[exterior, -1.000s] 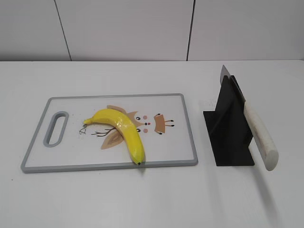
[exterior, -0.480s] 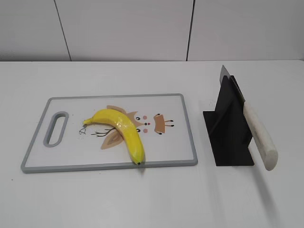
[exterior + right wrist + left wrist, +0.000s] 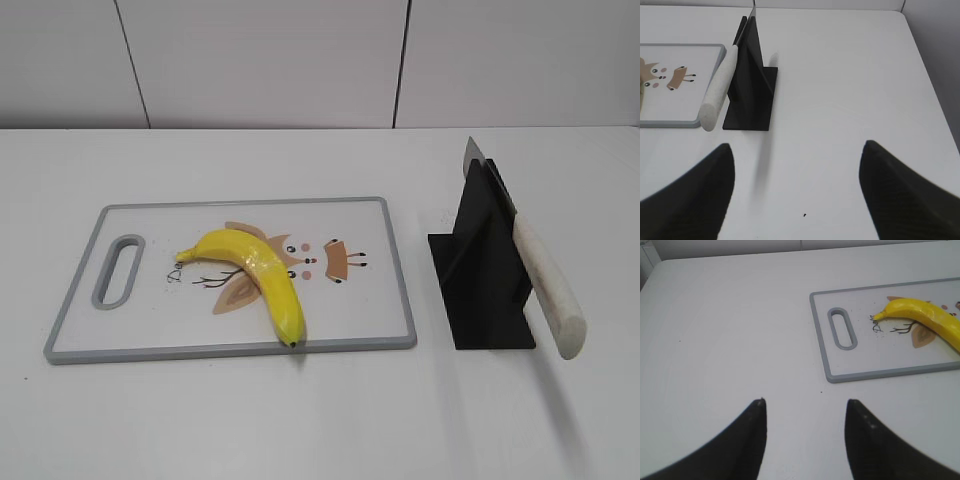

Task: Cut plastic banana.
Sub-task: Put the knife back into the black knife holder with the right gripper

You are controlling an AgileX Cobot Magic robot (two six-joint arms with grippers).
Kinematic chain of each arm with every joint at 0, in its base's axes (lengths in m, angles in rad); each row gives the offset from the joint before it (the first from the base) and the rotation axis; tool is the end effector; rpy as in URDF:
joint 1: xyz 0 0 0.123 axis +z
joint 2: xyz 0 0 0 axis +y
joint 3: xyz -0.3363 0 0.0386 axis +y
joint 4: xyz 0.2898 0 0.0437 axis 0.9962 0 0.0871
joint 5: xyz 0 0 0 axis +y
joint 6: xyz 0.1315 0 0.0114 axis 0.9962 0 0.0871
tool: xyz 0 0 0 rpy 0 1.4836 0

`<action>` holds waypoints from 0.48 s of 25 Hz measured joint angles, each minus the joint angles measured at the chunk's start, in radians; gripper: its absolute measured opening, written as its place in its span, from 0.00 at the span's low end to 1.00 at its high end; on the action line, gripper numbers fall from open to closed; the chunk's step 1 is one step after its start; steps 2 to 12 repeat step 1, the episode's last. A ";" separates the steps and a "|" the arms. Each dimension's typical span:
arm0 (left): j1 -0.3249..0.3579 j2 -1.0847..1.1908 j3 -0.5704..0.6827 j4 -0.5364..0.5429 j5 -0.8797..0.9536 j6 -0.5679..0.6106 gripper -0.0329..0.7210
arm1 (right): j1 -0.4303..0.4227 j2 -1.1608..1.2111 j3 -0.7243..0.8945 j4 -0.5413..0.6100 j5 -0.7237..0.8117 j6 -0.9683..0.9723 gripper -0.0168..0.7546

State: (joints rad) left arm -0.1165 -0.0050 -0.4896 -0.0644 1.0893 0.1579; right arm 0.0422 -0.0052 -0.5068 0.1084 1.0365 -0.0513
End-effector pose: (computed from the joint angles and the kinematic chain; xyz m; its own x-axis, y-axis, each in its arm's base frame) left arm 0.0121 -0.0090 0.2719 -0.4569 0.1818 -0.8708 0.2258 0.9705 0.0842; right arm 0.0134 0.0129 0.2845 -0.4213 -0.0137 -0.9068 -0.1247 0.9913 0.0429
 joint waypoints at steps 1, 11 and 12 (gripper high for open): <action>0.000 0.000 0.000 0.000 0.000 0.000 0.67 | 0.000 0.000 0.000 0.000 0.000 0.000 0.79; 0.000 0.000 0.000 0.000 0.000 0.000 0.67 | 0.000 0.000 0.000 0.000 0.000 0.000 0.79; 0.000 0.000 0.000 0.000 0.000 0.000 0.67 | 0.000 0.000 0.000 0.000 0.000 0.000 0.79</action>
